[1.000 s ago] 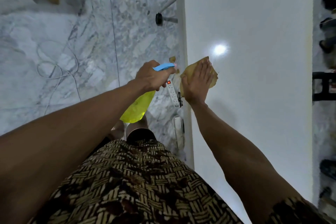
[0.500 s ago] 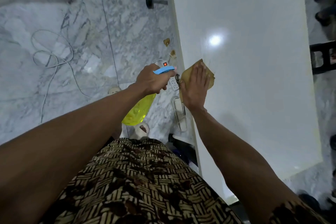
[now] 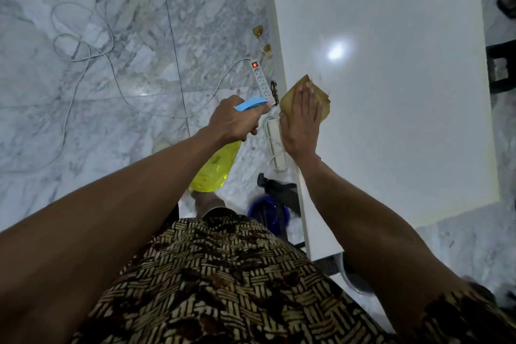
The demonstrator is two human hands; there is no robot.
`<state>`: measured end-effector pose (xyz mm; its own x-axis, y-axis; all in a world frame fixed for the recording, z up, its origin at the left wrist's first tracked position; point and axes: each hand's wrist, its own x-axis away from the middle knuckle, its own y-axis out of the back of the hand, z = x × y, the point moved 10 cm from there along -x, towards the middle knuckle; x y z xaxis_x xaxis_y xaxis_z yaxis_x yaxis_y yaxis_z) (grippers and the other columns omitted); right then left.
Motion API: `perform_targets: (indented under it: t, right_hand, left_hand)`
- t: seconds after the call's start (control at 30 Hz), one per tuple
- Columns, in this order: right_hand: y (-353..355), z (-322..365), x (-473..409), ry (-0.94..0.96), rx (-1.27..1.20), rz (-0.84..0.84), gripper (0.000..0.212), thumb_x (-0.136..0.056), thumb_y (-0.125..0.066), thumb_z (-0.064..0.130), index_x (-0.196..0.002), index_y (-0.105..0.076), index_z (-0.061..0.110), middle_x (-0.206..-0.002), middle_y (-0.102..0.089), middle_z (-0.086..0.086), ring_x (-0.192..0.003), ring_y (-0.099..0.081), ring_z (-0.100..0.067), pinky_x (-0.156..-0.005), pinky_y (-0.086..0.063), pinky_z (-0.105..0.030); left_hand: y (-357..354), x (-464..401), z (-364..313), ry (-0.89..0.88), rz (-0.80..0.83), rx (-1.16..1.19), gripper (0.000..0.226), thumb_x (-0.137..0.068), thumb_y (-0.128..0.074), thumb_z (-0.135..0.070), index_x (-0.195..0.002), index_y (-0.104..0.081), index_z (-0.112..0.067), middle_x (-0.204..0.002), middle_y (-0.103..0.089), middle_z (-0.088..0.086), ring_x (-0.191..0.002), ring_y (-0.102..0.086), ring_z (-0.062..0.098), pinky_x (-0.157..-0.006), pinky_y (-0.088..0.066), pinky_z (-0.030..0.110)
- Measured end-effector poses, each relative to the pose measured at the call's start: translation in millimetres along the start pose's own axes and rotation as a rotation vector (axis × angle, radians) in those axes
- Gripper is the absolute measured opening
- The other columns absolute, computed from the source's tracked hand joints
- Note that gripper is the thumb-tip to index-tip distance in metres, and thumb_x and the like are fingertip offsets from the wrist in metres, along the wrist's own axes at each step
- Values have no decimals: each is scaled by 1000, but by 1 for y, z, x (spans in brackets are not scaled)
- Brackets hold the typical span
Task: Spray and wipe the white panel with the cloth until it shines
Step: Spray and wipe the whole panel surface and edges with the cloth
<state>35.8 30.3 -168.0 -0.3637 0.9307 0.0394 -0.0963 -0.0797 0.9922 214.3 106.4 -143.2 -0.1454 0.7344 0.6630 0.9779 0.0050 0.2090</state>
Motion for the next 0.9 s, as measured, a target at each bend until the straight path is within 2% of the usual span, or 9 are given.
perform_targets:
  t: [0.13, 0.27, 0.43, 0.6, 0.9]
  right_hand:
    - [-1, -7, 40, -22, -31, 6, 63, -101, -37, 29, -155, -17, 3, -162, -16, -16, -151, -13, -27, -124, -2, -41]
    - [-2, -14, 80, -35, -71, 20, 62, -101, -30, 30, -155, -14, 4, -163, -14, -16, -152, -11, -27, -124, -5, -47]
    - [2, -15, 121, -4, -133, 25, 65, -97, -36, 20, -155, -12, 3, -163, -12, -17, -152, -9, -28, -123, -5, -51]
    - [-6, -18, 134, -95, -117, 56, 75, -93, -46, 6, -156, -4, 7, -165, -4, -13, -152, -4, -24, -122, 0, -49]
    - [-5, -26, 225, -17, -47, 48, 83, -86, -49, -2, -156, -6, 10, -165, -4, -9, -153, -2, -24, -122, -1, -47]
  left_hand:
    - [-17, 22, 22, -12, 29, -10, 54, -94, -69, -56, -88, -82, -4, -70, -78, 10, -47, -61, 20, -60, -53, 31]
    - [-26, 47, 37, -53, 48, -47, 55, -95, -69, -56, -82, -81, -4, -69, -77, 9, -46, -61, 19, -60, -54, 31]
    - [-30, 80, 53, -93, 58, -92, 59, -96, -68, -55, -70, -77, -3, -66, -76, 9, -44, -61, 19, -61, -55, 32]
    - [-42, 116, 77, -102, 89, -141, 61, -95, -66, -58, -74, -78, -3, -69, -78, 8, -50, -64, 21, -66, -59, 37]
    - [-66, 159, 93, -145, 42, -172, 64, -97, -64, -59, -70, -77, -2, -71, -78, 11, -51, -65, 21, -66, -57, 33]
